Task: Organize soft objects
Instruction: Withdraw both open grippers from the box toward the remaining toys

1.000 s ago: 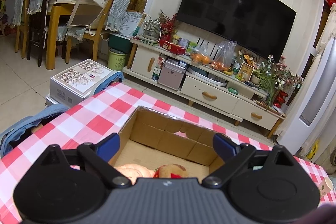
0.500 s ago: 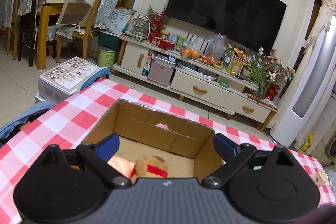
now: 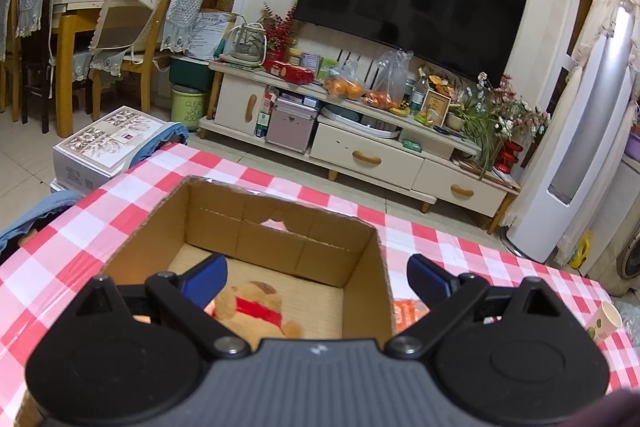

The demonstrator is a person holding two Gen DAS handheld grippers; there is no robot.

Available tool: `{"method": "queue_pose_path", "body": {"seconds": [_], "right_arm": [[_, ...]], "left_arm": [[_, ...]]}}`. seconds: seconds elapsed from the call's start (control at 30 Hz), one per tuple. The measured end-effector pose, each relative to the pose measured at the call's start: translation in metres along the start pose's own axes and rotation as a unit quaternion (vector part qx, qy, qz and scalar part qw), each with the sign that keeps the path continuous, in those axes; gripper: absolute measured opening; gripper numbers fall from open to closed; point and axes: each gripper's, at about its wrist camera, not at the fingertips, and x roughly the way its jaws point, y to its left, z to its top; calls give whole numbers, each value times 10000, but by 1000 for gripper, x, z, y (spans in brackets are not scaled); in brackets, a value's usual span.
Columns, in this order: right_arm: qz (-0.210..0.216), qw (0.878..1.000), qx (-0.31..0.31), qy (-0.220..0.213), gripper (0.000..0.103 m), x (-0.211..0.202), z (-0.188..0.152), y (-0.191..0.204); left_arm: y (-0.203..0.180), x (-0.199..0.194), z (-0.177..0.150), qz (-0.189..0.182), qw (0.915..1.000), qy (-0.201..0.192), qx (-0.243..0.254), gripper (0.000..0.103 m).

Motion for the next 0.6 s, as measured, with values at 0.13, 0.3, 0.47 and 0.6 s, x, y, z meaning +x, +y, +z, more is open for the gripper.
{"method": "queue_pose_path", "body": {"seconds": [0.13,0.3,0.47,0.6], "right_arm": [[-132,9998,52,-102,101,-4,-2,-2],[-273,9994,137,-176,101,-8,-6,-4],[-424,9985,247,-252,101,-14,-10,-7],[-514,9976,375,-264,101,-16,-13,-12]], "left_arm": [[-10,1,-3,-34,9999,26,101,96],[-22,1,-9,-61,9997,63,242,96],[-35,3,-14,-76,9992,105,380,96],[-45,3,-19,-116,9985,124,518,96]]}}
